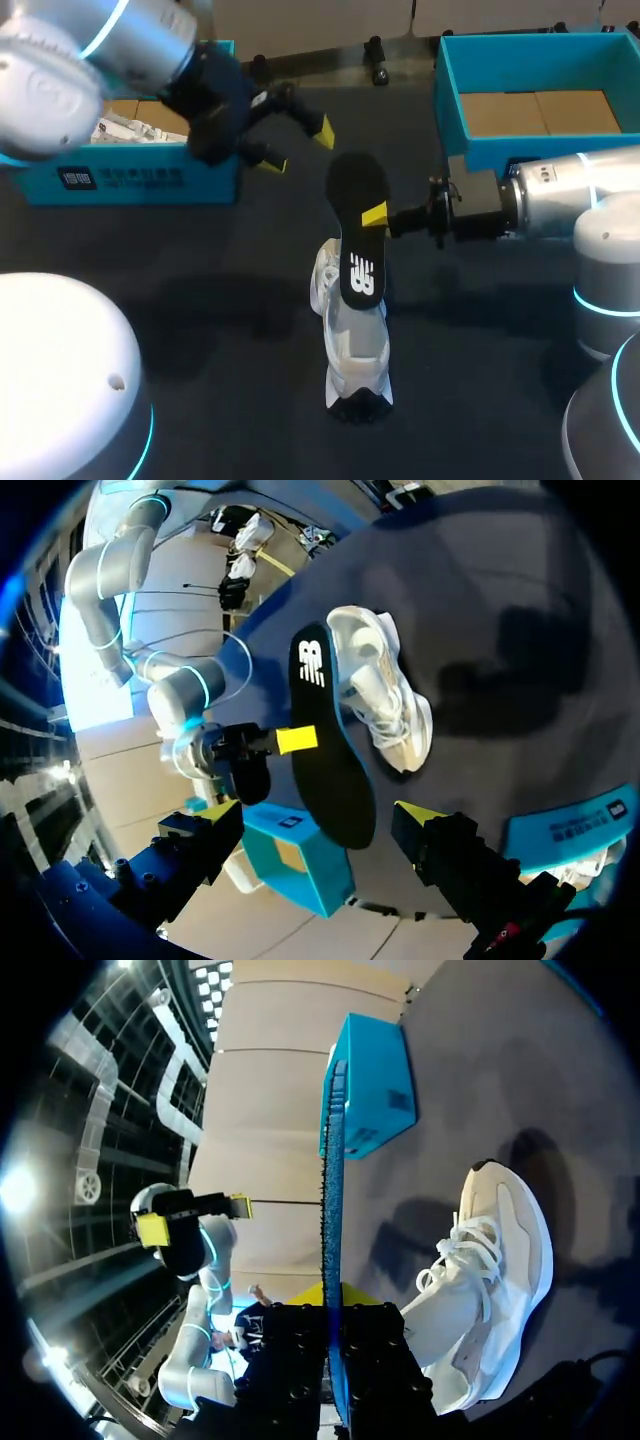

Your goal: Take the shoe out of the shoebox, open the shoe tongue, remove and reinsert the insole, then place the shoe into the shoebox

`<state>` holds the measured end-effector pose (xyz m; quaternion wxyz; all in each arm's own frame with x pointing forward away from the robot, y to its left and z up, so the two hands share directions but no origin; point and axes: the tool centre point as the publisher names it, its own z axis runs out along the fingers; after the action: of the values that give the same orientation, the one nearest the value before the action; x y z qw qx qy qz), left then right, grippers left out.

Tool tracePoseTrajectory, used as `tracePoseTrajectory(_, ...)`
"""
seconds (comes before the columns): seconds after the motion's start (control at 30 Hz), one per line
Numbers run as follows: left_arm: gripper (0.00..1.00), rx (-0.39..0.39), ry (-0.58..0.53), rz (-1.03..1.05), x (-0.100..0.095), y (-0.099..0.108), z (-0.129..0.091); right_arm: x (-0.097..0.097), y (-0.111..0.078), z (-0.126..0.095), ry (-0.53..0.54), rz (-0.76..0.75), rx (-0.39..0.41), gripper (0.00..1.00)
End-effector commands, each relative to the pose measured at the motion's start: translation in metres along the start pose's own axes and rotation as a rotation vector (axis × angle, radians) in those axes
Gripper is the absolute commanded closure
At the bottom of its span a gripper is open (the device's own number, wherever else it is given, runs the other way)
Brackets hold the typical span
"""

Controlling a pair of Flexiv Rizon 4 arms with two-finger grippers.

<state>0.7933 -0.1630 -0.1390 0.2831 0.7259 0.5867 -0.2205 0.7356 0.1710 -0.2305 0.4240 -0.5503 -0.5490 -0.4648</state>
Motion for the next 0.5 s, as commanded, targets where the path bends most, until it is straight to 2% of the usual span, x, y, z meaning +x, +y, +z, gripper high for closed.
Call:
tracePoseTrajectory(0.03, 0.0, 0.089, 0.184, -0.035, -0.009, 0.019, 0.013, 0.0, 0.0, 0.002, -0.002, 0.001, -0.003, 1.0)
tracePoseTrajectory(0.27, 0.0, 0.118, 0.287, -0.09, -0.016, 0.031, 0.025, 0.0, 0.0, 0.002, -0.002, 0.001, -0.003, 1.0)
tracePoseTrajectory(0.5, 0.0, 0.123, 0.393, -0.094, -0.031, 0.032, 0.033, 0.0, 0.0, 0.002, -0.002, 0.001, -0.003, 1.0)
